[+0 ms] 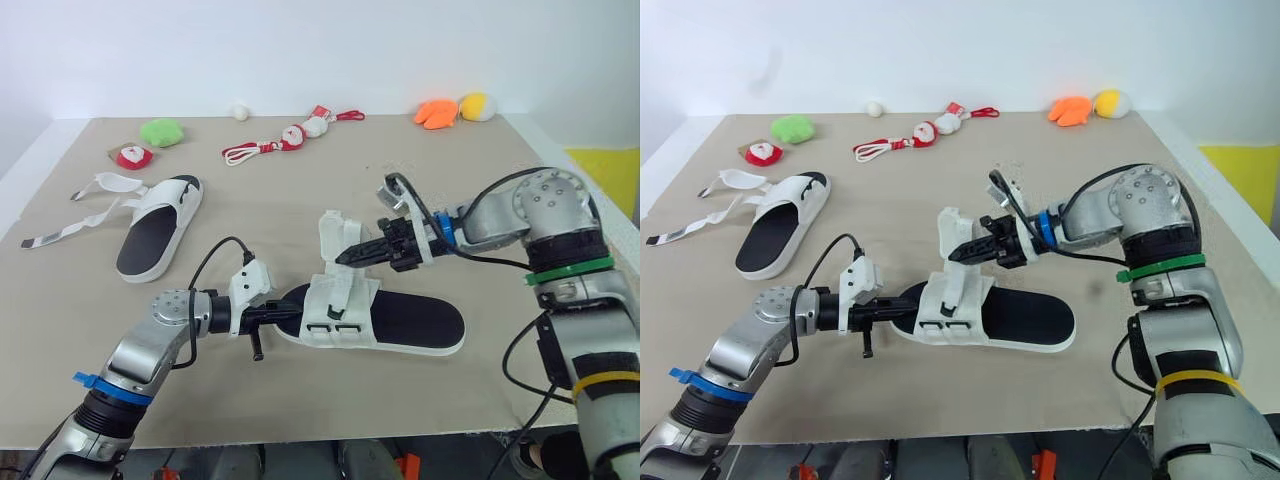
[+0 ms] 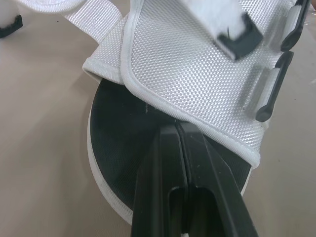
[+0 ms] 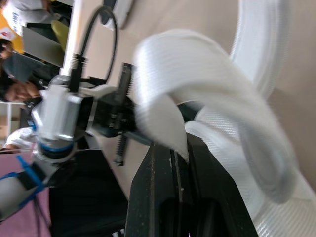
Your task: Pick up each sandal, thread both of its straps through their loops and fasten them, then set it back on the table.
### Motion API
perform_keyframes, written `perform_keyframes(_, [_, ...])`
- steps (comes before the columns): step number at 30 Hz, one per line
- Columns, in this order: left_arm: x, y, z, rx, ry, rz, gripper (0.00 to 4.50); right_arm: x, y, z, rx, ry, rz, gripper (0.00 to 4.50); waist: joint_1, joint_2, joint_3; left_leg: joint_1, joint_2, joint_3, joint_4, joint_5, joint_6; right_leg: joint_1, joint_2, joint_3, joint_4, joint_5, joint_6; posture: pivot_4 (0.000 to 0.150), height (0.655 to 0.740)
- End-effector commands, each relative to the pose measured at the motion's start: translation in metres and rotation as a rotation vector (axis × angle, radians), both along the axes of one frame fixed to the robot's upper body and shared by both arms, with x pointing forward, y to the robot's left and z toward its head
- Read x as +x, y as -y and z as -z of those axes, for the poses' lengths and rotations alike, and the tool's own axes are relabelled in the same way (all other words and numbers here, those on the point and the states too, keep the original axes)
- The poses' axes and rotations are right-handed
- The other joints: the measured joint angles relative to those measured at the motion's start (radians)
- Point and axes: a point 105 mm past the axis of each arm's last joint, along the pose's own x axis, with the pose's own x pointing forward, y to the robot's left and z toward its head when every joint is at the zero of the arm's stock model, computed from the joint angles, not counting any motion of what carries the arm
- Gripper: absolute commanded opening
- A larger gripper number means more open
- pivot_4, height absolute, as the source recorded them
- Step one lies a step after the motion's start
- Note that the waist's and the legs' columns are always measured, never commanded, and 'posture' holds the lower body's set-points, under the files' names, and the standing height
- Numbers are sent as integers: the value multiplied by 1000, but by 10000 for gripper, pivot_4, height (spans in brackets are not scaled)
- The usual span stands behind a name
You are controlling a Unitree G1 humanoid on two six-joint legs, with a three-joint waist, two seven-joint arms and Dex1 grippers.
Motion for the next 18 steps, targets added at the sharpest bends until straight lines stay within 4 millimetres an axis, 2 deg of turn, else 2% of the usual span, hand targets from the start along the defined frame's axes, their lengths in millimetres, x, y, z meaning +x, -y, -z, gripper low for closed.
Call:
perform_keyframes(1, [-3, -2, 18, 48, -57, -17, 0, 4, 2, -13, 22, 72, 9, 1051, 0, 0, 0, 0, 0, 0, 0, 0, 0, 0, 0, 0, 0, 0, 0, 1500, 7400])
perform_keyframes(4, [-3, -2, 18, 48, -58, -16, 0, 4, 2, -12, 27, 66, 9, 1051, 0, 0, 0, 0, 0, 0, 0, 0, 0, 0, 0, 0, 0, 0, 0, 1500, 7400])
perform_keyframes(5, [-3, -2, 18, 48, -58, -16, 0, 2, 1, -13, 33, 68, -5, 7228, 0, 0, 0, 0, 0, 0, 0, 0, 0, 0, 0, 0, 0, 0, 0, 1500, 7400])
perform_keyframes(7, [-4, -2, 18, 47, -59, -16, 0, -3, -2, -15, 44, 73, -32, 11081, 0, 0, 0, 0, 0, 0, 0, 0, 0, 0, 0, 0, 0, 0, 0, 1500, 7400])
perform_keyframes(8, [-4, -2, 18, 47, -59, -16, 0, -5, -4, -15, 49, 76, -44, 16038, 0, 0, 0, 0, 0, 0, 0, 0, 0, 0, 0, 0, 0, 0, 0, 1500, 7400])
perform_keyframes(10, [-4, -2, 18, 47, -59, -16, 0, -10, -8, -13, 53, 85, -75, 22295, 0, 0, 0, 0, 0, 0, 0, 0, 0, 0, 0, 0, 0, 0, 0, 1500, 7400])
perform_keyframes(12, [-4, -2, 18, 46, -59, -16, 0, -13, -10, -9, 43, 90, -87, 32329, 0, 0, 0, 0, 0, 0, 0, 0, 0, 0, 0, 0, 0, 0, 0, 1500, 7400])
perform_keyframes(15, [-4, -1, 18, 45, -59, -17, 0, -18, -11, -4, 41, 85, -103, 44383, 0, 0, 0, 0, 0, 0, 0, 0, 0, 0, 0, 0, 0, 0, 0, 1500, 7400])
perform_keyframes(18, [-4, -1, 18, 44, -60, -18, 0, -28, -14, 0, 50, 78, -143, 44383, -1, 0, 0, 0, 0, 0, 0, 0, 0, 1, 0, 0, 0, 0, 0, 1500, 7400])
